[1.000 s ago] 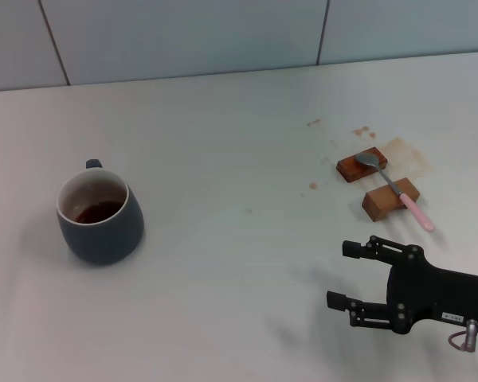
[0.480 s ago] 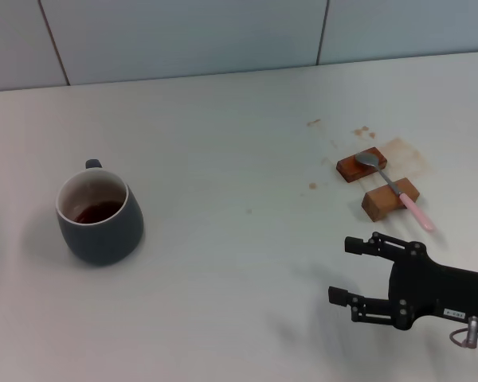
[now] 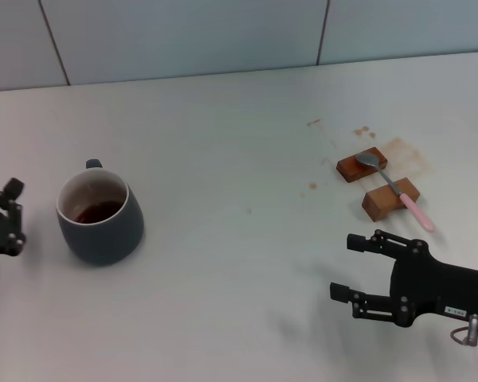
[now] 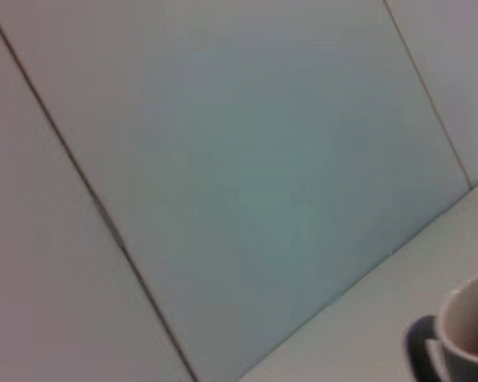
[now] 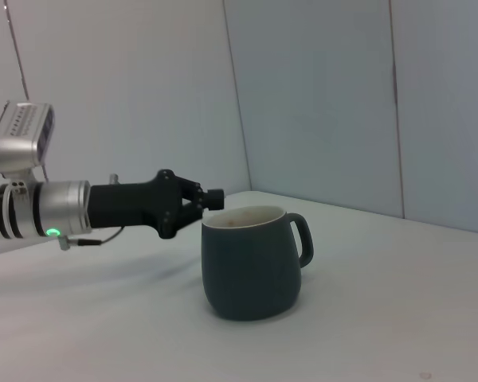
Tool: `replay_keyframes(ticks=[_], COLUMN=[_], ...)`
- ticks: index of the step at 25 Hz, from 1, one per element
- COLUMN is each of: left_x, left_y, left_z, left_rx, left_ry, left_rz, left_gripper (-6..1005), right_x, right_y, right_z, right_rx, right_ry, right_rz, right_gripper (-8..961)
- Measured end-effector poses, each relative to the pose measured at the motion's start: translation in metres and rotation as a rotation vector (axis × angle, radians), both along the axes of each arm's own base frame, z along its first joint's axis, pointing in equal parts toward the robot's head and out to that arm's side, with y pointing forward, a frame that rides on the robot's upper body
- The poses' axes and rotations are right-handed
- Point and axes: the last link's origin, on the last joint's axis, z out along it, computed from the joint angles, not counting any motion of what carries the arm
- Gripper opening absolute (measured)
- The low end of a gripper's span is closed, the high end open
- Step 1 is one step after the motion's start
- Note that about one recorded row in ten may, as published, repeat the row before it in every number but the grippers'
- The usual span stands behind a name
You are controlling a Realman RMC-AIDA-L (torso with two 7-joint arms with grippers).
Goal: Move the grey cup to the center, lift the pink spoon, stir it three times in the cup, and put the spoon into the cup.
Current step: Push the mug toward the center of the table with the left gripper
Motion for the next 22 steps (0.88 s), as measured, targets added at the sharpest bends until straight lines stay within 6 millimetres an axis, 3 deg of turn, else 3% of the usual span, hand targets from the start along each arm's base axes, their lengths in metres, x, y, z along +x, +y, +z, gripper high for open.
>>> replay_keyframes(ticks=[13, 22], left_x=[0.02, 0.052], left_y=[0.009, 0.026], left_z=[-0.047, -0.08], left_rx=[-0.048, -0.108], left_ry=[-0.085, -0.161], left_rz=[0.108, 0.163], left_gripper=[-2, -2], right_x=[0.0, 0.002], right_y=[0.0, -0.001], right_z=[0.001, 0.003], right_rx=[0.003, 0.007], right_ry=[-0.001, -0.007], right_rz=[0.003, 0.005], right_gripper=[818, 818])
